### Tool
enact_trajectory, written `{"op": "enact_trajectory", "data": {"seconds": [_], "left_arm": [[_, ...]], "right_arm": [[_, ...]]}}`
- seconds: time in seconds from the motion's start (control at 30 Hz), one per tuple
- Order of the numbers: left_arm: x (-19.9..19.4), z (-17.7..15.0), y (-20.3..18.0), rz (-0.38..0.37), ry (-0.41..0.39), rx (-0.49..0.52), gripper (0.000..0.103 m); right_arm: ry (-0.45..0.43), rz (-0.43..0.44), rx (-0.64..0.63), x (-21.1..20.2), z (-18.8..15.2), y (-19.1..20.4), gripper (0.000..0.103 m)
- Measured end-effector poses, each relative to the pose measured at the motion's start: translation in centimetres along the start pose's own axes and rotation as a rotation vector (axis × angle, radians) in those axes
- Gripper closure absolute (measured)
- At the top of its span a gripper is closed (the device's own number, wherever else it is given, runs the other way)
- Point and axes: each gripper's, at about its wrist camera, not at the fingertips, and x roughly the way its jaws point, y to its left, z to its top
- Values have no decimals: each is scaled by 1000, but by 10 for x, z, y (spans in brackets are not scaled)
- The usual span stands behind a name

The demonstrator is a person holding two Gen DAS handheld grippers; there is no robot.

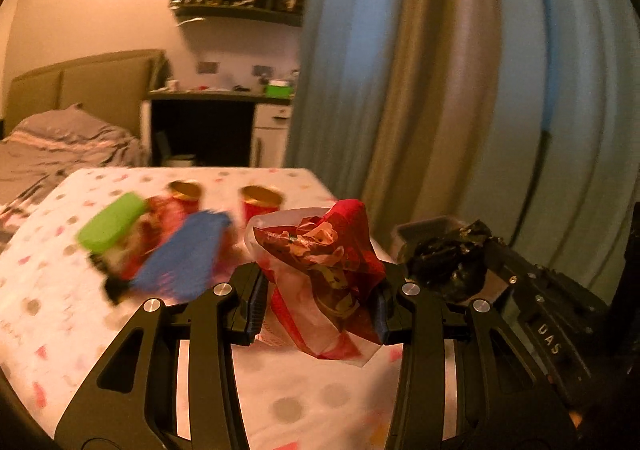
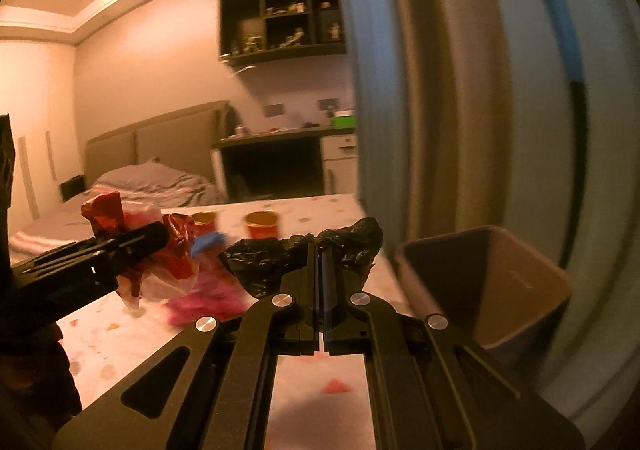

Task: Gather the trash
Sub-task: 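Carry the wrapper in the left tool and black bag in the right tool to the gray bin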

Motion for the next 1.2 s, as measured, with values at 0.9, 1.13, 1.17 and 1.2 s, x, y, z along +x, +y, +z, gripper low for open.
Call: {"op": "enact_trajectory", "data": {"seconds": [0.9, 1.13, 1.17, 1.2], "left_arm": [[163, 9, -153, -243, 36, 135, 63], [180, 5, -163, -264, 62, 142, 63], [183, 4, -163, -264, 67, 140, 63], [186, 3, -165, -266, 72, 140, 62]], "right_arm": [[-37, -315, 138, 46, 7, -164, 101], [-23, -317, 146, 60, 9, -173, 101], [-21, -318, 147, 65, 12, -173, 101], [-17, -317, 150, 67, 12, -174, 101]]}}
